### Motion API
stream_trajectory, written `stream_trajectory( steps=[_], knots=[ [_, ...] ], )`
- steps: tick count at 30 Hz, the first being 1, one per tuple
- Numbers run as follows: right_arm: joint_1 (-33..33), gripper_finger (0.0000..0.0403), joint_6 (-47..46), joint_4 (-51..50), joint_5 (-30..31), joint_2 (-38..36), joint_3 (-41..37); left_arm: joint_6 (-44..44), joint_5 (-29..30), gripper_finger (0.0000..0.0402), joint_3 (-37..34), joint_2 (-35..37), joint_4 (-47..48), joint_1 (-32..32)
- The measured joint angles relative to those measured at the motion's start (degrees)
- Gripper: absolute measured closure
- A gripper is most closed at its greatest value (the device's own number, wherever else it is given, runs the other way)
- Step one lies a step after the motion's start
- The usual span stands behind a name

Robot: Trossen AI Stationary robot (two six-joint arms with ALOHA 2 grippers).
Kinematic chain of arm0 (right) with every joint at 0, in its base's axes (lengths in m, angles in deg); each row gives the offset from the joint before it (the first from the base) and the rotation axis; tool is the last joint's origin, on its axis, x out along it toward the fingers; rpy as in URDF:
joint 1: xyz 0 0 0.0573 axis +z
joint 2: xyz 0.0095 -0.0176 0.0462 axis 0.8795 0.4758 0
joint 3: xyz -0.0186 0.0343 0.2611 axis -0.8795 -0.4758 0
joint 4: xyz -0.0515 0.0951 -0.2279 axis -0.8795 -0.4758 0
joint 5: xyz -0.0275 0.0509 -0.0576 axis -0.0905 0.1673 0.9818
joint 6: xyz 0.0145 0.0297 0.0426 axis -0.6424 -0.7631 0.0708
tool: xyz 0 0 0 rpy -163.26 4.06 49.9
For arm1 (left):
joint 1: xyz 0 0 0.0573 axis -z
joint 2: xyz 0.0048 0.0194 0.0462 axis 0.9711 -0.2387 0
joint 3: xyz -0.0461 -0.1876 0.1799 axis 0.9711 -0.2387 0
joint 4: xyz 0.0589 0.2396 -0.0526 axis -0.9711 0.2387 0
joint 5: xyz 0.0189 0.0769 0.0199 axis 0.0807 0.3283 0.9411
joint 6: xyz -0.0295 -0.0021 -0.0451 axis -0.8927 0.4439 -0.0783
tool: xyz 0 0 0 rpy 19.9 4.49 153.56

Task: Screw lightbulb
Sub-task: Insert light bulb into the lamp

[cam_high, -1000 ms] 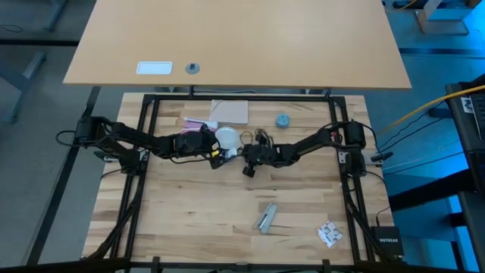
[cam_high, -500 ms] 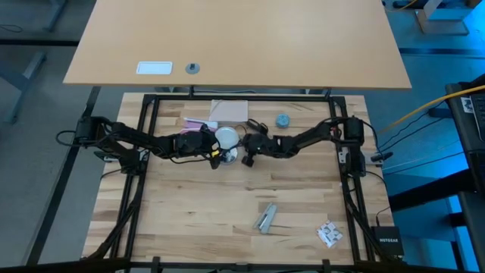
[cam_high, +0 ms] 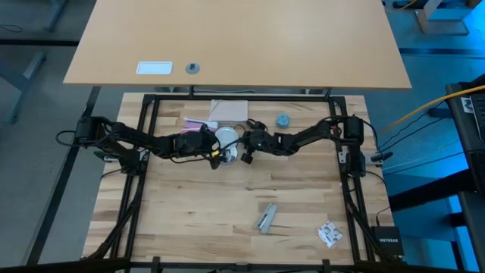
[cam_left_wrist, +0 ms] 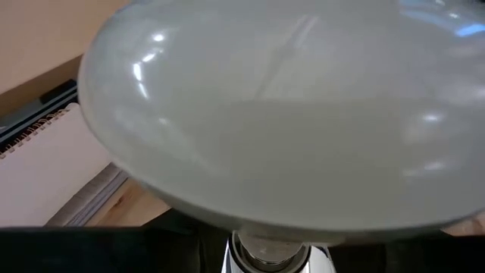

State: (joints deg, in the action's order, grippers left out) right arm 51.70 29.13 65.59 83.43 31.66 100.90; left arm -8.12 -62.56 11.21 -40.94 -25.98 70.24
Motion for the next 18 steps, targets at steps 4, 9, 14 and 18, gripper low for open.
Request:
stream_trajectory(
  steps=[4, 9, 14, 18],
  knots=[
    [0.0, 0.0328, 1.28, 0.42, -6.06, 0.0, 0.0, 0.02, -0.04, 0.0235, 0.0, -0.01, 0.01, 0.0],
    [0.02, 0.0256, 1.1, -0.24, -7.28, 0.0, 0.0, 0.02, -0.02, 0.0235, 0.0, -0.02, 0.01, 0.0],
    [0.02, 0.0189, 0.94, -0.05, -13.36, 0.0, 0.02, 0.02, -0.02, 0.0235, 0.0, -0.02, 0.02, 0.0],
    [0.1, 0.0166, -1.52, 0.0, -21.16, 0.0, 0.02, 0.02, 0.0, 0.0235, 0.0, -0.02, 0.02, 0.0]
  ],
)
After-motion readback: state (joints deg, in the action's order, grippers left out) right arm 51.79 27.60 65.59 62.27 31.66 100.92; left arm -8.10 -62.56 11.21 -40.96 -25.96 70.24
